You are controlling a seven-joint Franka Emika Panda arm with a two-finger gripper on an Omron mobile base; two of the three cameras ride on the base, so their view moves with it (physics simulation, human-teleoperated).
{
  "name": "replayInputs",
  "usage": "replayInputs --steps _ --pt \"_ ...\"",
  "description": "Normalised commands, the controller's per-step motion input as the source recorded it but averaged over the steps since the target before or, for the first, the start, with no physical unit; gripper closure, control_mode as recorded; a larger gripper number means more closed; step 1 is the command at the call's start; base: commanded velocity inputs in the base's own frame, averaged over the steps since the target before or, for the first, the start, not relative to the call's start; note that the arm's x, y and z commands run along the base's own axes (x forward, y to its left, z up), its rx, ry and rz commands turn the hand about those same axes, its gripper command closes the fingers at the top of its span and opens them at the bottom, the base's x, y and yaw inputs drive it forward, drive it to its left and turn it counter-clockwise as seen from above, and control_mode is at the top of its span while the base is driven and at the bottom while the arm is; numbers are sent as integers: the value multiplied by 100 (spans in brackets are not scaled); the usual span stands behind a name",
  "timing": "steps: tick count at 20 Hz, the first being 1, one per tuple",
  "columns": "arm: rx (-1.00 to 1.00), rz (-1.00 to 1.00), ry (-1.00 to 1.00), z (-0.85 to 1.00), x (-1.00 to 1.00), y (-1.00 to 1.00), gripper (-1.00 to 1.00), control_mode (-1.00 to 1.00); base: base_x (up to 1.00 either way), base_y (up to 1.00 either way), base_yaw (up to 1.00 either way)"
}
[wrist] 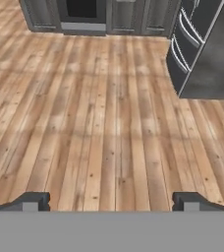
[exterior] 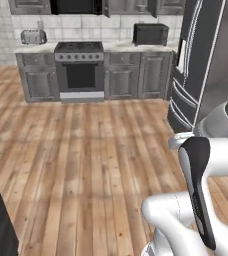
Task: Take the smaller bowl and place it next to the appetizer plate on the dining counter , and place the larger bowl next to the plate with cooked food.
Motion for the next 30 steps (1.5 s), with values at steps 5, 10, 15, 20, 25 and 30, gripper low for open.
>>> replayInputs --steps 5,10,15,20,25,30 --pt "0 0 0 0 0 0 -100 100 100 -40 0" --pt "0 0 0 0 0 0 -100 100 100 -49 0" --pt "0 0 0 0 0 0 -100 100 100 -54 0" --pt "0 0 0 0 0 0 -100 100 100 -55 0" --pt "0 0 0 0 0 0 -100 100 100 -53 0" --pt "0 0 0 0 0 0 -100 100 100 -50 0"
